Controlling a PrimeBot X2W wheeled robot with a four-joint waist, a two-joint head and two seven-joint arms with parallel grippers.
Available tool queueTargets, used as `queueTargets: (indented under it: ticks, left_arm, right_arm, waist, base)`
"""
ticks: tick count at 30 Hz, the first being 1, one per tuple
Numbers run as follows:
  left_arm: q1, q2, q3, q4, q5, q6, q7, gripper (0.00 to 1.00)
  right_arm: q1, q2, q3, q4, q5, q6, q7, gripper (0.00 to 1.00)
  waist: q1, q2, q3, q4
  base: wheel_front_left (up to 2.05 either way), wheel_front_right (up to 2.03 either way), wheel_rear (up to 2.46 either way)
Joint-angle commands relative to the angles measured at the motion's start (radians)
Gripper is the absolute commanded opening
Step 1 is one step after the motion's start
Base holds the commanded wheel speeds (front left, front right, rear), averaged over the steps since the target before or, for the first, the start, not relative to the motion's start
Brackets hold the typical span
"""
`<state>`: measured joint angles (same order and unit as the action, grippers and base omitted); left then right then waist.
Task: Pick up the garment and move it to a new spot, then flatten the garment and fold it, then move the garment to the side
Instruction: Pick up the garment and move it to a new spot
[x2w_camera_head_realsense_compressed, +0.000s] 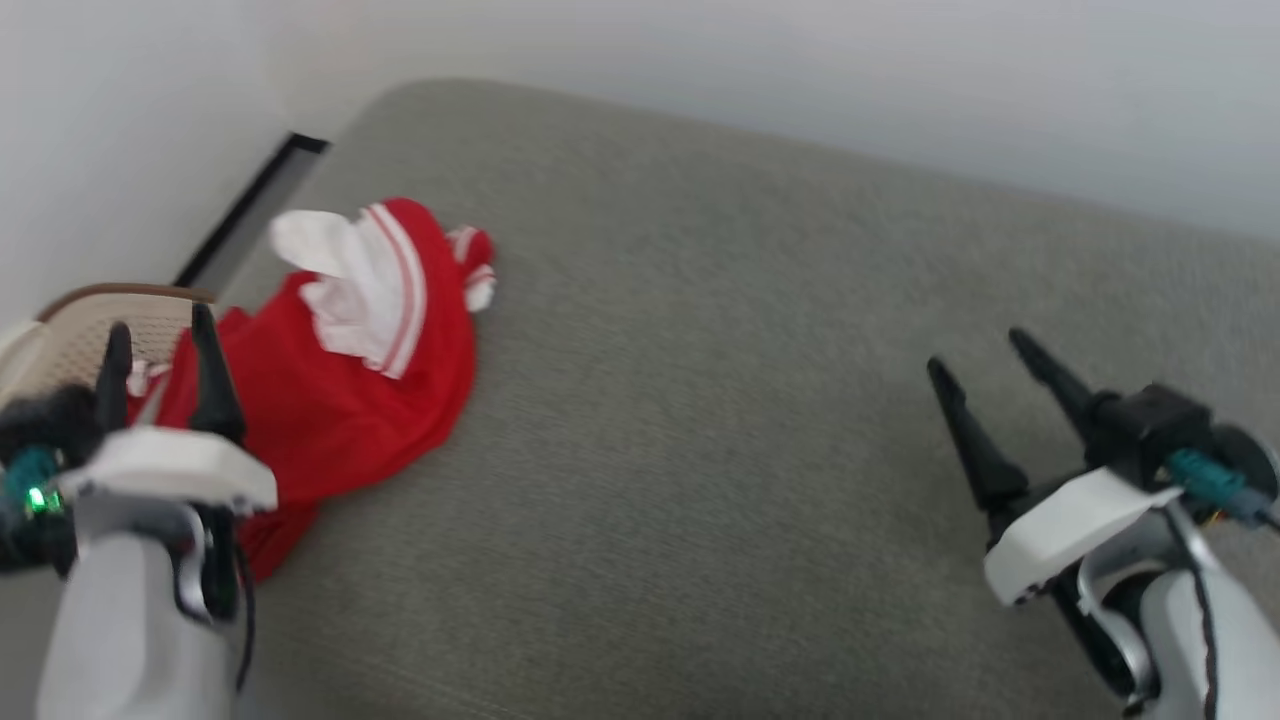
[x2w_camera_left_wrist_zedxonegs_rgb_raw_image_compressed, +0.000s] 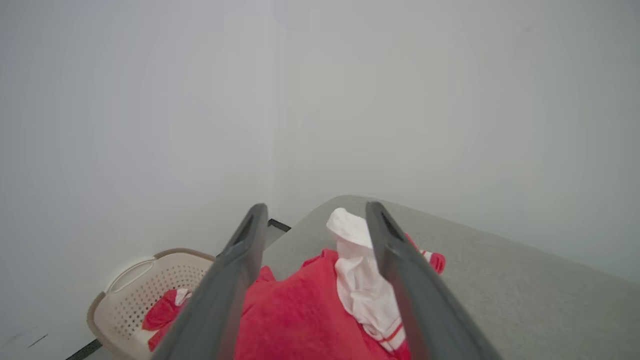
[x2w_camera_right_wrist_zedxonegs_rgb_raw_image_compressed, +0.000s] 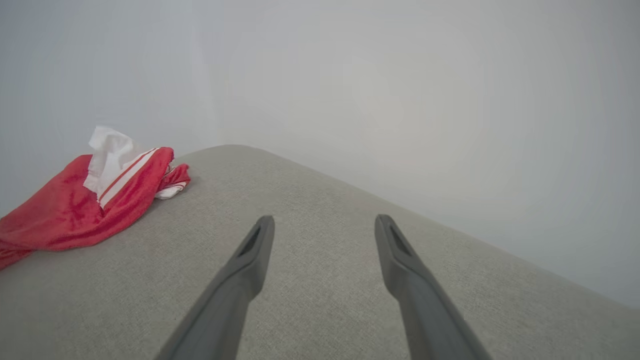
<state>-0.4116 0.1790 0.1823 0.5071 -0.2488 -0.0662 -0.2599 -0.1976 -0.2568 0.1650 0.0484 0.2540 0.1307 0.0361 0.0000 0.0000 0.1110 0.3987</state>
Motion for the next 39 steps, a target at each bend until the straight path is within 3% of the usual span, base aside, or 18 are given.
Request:
queueTargets:
  ticks: [1,12,20,26,30,31,32,33,39]
  left_arm:
    - [-0.051,0.014,0.001,0.044,-0.010,-0.008,-0.002,1.00]
    - [-0.334,0.097,-0.008,0.432,-0.036,-0.024,0.041,1.00]
    - [-0.494,0.146,-0.015,0.702,-0.048,0.005,0.198,1.00]
    - [-0.495,0.121,-0.030,0.791,-0.052,0.059,0.421,1.00]
    - [-0.484,0.116,-0.026,0.802,-0.067,0.056,0.465,1.00]
    - [-0.481,0.119,-0.030,0.802,-0.065,0.050,0.459,0.47]
    - [-0.482,0.128,-0.028,0.802,-0.070,0.047,0.441,0.11]
    - [-0.486,0.139,-0.031,0.800,-0.067,0.045,0.429,0.00]
    - [-0.538,0.210,-0.051,0.776,-0.047,0.015,0.339,0.00]
  right_arm:
    - [-0.023,-0.009,-0.003,-0.015,-0.006,0.000,0.007,1.00]
    - [-0.100,-0.054,-0.018,-0.103,-0.011,0.000,0.047,1.00]
    - [-0.140,-0.071,-0.018,-0.154,-0.007,0.000,0.080,1.00]
    - [-0.148,-0.077,-0.020,-0.171,-0.006,0.000,0.097,1.00]
    - [-0.155,-0.073,-0.018,-0.168,-0.004,0.000,0.102,1.00]
    - [-0.156,-0.072,-0.017,-0.164,-0.003,0.000,0.102,1.00]
    - [-0.157,-0.071,-0.018,-0.159,-0.002,0.000,0.100,1.00]
    - [-0.156,-0.070,-0.019,-0.156,-0.002,0.000,0.098,1.00]
    - [-0.129,-0.060,-0.034,-0.128,0.004,0.000,0.080,1.00]
  waist:
    - [0.0000,0.0000,0.072,-0.062]
    - [0.0000,0.0000,0.240,-0.171]
    - [0.0000,0.0000,0.338,-0.218]
    - [0.0000,0.0000,0.370,-0.225]
    - [0.0000,0.0000,0.373,-0.227]
    - [0.0000,0.0000,0.371,-0.227]
    - [0.0000,0.0000,0.368,-0.226]
    - [0.0000,0.0000,0.364,-0.224]
    - [0.0000,0.0000,0.309,-0.205]
  base:
    - [0.00,0.00,0.00]
    - [0.00,0.00,0.00]
    - [0.00,0.00,0.00]
    - [0.00,0.00,0.00]
    - [0.00,0.00,0.00]
    - [0.00,0.00,0.00]
    - [0.00,0.00,0.00]
    - [0.00,0.00,0.00]
    - [0.00,0.00,0.00]
